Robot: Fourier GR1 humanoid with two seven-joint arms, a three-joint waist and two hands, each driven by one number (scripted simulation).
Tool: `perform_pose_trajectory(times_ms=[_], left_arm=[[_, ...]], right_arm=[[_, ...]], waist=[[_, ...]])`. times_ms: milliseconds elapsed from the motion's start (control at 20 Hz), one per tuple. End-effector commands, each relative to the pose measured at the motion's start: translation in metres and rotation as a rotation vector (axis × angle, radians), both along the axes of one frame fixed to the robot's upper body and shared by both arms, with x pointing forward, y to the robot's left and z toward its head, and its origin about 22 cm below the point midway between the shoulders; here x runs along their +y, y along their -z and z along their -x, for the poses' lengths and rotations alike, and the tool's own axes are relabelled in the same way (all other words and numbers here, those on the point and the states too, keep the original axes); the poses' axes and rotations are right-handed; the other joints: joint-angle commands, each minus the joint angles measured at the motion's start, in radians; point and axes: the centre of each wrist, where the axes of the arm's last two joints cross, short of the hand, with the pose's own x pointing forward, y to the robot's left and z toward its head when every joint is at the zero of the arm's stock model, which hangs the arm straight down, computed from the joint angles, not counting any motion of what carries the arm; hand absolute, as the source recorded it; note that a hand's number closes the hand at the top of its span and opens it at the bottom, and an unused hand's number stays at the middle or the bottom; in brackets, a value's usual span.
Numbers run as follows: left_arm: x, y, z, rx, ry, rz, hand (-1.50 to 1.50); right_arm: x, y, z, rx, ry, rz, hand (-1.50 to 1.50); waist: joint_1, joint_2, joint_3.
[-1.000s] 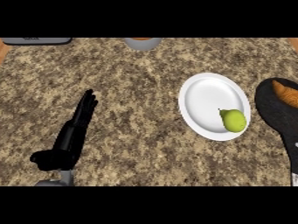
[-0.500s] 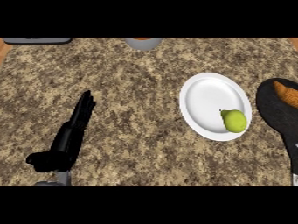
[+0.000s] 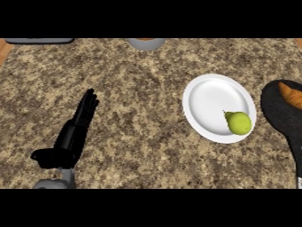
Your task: Pick the croissant from the plate and place it in the pan
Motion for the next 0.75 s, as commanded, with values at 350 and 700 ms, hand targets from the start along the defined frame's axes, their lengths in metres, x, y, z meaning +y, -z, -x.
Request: perform_pose_trajectory(times_ms=[350,700], left_arm=[[0.001,-0.007,0.008,-0.006,0.017,0.012,0.00],[-0.010,-0.011,-0.001,-0.004,0.011,-0.006,0.00]], right_arm=[[0.011,0.010,0.015,0.075,0.048,0.045,-1.50],[0.030,0.002,0.001,0.105,0.051,0.179,-1.50]], waist=[[0.003,0.000,0.000],[0.003,0.001,0.000]])
